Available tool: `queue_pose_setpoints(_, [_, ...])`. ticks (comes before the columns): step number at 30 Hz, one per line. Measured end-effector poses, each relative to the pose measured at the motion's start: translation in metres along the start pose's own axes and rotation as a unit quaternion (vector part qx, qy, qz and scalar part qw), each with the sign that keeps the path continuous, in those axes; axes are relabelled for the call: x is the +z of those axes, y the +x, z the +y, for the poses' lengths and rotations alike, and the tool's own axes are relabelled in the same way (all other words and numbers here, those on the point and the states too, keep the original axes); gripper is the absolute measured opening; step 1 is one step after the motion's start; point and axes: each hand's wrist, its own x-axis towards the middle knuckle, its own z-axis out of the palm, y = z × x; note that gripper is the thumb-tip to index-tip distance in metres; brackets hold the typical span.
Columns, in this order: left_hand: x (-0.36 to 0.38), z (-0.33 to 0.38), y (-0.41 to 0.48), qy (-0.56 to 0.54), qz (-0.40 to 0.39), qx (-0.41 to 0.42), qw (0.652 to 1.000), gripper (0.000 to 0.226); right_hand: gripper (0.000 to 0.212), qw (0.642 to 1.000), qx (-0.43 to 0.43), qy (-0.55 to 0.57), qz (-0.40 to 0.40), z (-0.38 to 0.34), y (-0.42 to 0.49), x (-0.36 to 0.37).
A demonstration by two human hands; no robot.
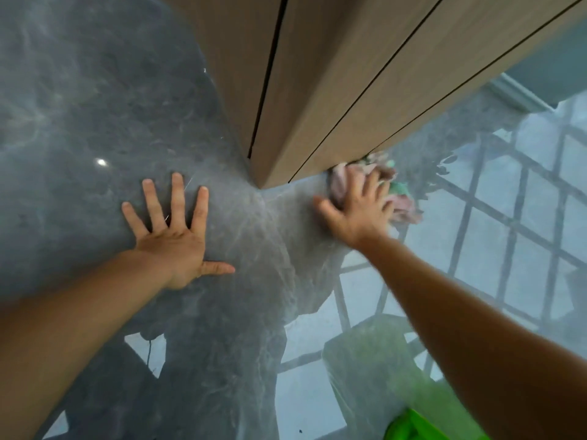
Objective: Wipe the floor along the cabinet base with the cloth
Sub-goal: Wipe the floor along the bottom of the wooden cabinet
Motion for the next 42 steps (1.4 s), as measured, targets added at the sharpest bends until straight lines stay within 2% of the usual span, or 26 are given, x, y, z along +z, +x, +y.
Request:
queue_pose_setpoints(4, [0.005,-0.001,0.004,0.000,0.035,0.015,0.999,0.133,0.090,0.983,-0.179,0.020,-0.021,-0.072,-0.086,0.048])
queue_pose_setpoints(7, [0.015,-0.008,0.004,-0.019,0.083,0.039,0.996,0.123,0.081,0.976,-0.210,0.051,-0.040,-0.097,-0.105,0.052])
queue_pose_setpoints(11, [0.018,-0.029,-0.005,-0.032,0.200,0.079,0.976,0.116,0.078,0.965,-0.250,0.056,-0.057,-0.086,-0.105,0.038])
queue_pose_setpoints(13, [0.014,-0.051,-0.003,-0.057,0.272,0.053,0.959,0.100,0.077,0.952,-0.298,0.027,-0.069,-0.086,-0.114,0.039])
queue_pose_setpoints(15, [0.011,-0.082,0.003,-0.110,0.324,-0.040,0.939,0.091,0.080,0.941,-0.329,-0.001,-0.084,-0.097,-0.116,0.045])
queue_pose_setpoints(18, [0.017,-0.112,0.011,-0.149,0.355,-0.140,0.912,0.089,0.085,0.941,-0.328,-0.022,-0.085,-0.139,-0.092,0.052])
queue_pose_setpoints(22, [0.027,-0.115,0.014,-0.118,0.394,-0.147,0.899,0.083,0.085,0.946,-0.319,-0.051,-0.037,-0.202,-0.015,0.043])
queue_pose_setpoints(26, [0.032,-0.116,0.019,-0.111,0.398,-0.157,0.897,0.084,0.074,0.958,-0.286,0.004,-0.018,-0.274,0.084,0.028])
queue_pose_setpoints(29, [0.033,-0.117,0.018,-0.103,0.399,-0.164,0.896,0.084,0.071,0.968,-0.248,0.025,0.002,-0.314,0.108,0.025])
queue_pose_setpoints(31, [0.031,-0.117,0.016,-0.102,0.394,-0.167,0.898,0.083,0.069,0.965,-0.263,0.011,0.013,-0.309,0.094,0.024])
queue_pose_setpoints(34, [0.031,-0.118,0.016,-0.102,0.393,-0.170,0.898,0.083,0.074,0.956,-0.293,-0.028,0.014,-0.254,0.044,0.033])
queue_pose_setpoints(38, [0.030,-0.118,0.017,-0.098,0.381,-0.167,0.904,0.085,0.081,0.966,-0.251,-0.050,-0.023,-0.191,-0.032,0.050])
queue_pose_setpoints(40, [0.027,-0.117,0.016,-0.097,0.381,-0.171,0.903,0.084,0.080,0.966,-0.249,-0.061,-0.003,-0.205,-0.010,0.051])
queue_pose_setpoints(42, [0.026,-0.119,0.017,-0.093,0.380,-0.171,0.905,0.084,0.076,0.965,-0.260,-0.025,0.024,-0.245,0.032,0.048])
